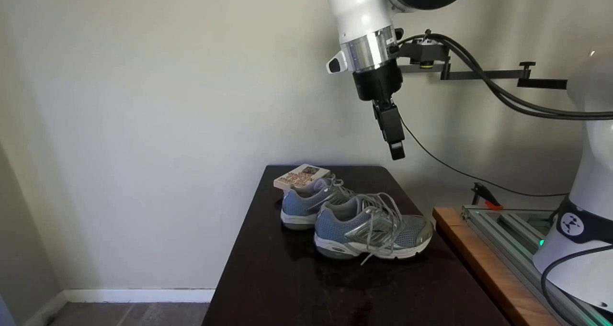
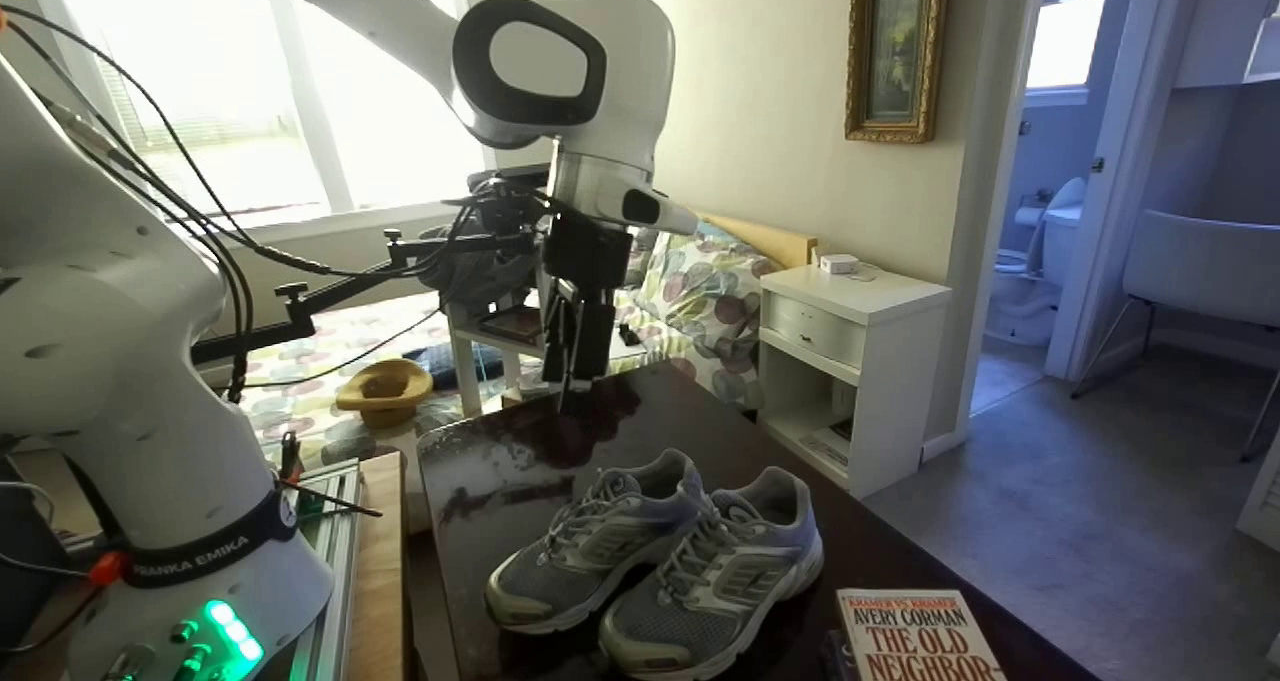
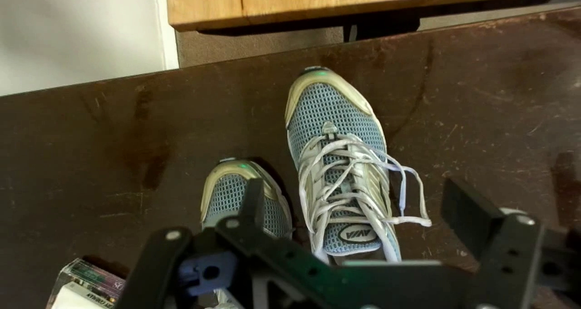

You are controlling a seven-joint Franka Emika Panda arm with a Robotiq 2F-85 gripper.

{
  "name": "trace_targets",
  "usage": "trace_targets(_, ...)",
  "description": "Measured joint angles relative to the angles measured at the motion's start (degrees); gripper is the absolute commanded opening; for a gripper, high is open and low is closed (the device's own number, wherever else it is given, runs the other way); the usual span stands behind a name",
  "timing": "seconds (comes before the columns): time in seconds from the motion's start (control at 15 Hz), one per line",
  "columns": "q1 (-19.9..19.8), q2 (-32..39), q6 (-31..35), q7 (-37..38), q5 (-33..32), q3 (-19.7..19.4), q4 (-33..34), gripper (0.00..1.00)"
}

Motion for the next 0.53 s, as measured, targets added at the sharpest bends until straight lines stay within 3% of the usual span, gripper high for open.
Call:
trace_targets(0.27, -0.01, -1.04, -6.34, 0.0, 0.0, 0.27, 2.21, 1.0)
trace_targets(0.53, -0.02, -1.32, -8.33, -0.1, -0.09, 0.28, 3.22, 1.0)
